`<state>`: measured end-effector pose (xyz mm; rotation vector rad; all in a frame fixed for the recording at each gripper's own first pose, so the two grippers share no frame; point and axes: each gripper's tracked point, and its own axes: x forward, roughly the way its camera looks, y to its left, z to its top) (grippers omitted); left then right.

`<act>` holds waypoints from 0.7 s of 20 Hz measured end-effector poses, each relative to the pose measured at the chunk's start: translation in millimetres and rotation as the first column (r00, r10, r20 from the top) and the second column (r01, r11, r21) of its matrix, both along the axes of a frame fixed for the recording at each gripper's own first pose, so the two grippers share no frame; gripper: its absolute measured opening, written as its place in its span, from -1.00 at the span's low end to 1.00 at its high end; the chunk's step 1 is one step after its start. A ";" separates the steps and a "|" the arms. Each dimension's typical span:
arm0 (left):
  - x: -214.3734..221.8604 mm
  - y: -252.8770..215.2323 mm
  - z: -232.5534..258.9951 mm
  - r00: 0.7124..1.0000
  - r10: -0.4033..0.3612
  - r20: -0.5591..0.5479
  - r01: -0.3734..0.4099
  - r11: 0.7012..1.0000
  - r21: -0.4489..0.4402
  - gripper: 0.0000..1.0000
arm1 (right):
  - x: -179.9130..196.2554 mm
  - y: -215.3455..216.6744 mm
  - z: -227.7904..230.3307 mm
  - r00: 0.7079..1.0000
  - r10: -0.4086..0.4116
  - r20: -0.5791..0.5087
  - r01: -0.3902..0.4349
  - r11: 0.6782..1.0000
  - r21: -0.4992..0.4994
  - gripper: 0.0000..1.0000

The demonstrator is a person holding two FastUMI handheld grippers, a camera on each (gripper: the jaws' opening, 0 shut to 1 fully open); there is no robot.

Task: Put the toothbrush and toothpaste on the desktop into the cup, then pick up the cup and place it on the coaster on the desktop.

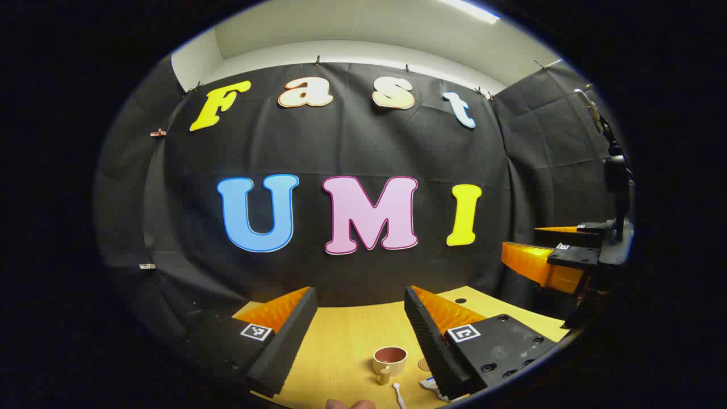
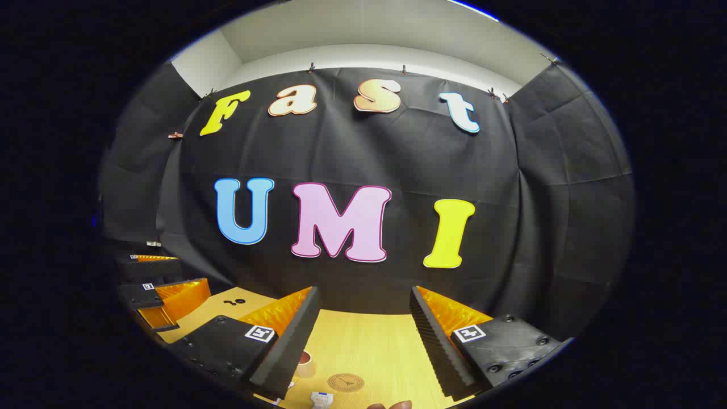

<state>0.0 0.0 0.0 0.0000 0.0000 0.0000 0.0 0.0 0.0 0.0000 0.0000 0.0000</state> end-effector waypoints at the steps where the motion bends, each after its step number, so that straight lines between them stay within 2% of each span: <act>1: 1.4 -0.1 -0.7 1.000 0.000 -0.003 0.000 1.000 0.002 0.92 | 0.2 0.2 0.4 1.000 0.002 -0.001 -0.002 1.000 0.000 0.94; 14: 0.3 1.0 -3.6 0.999 -0.006 -0.038 0.005 1.000 -0.011 0.92 | -6.0 6.8 -13.8 0.999 0.029 -0.038 -0.029 1.000 0.000 0.94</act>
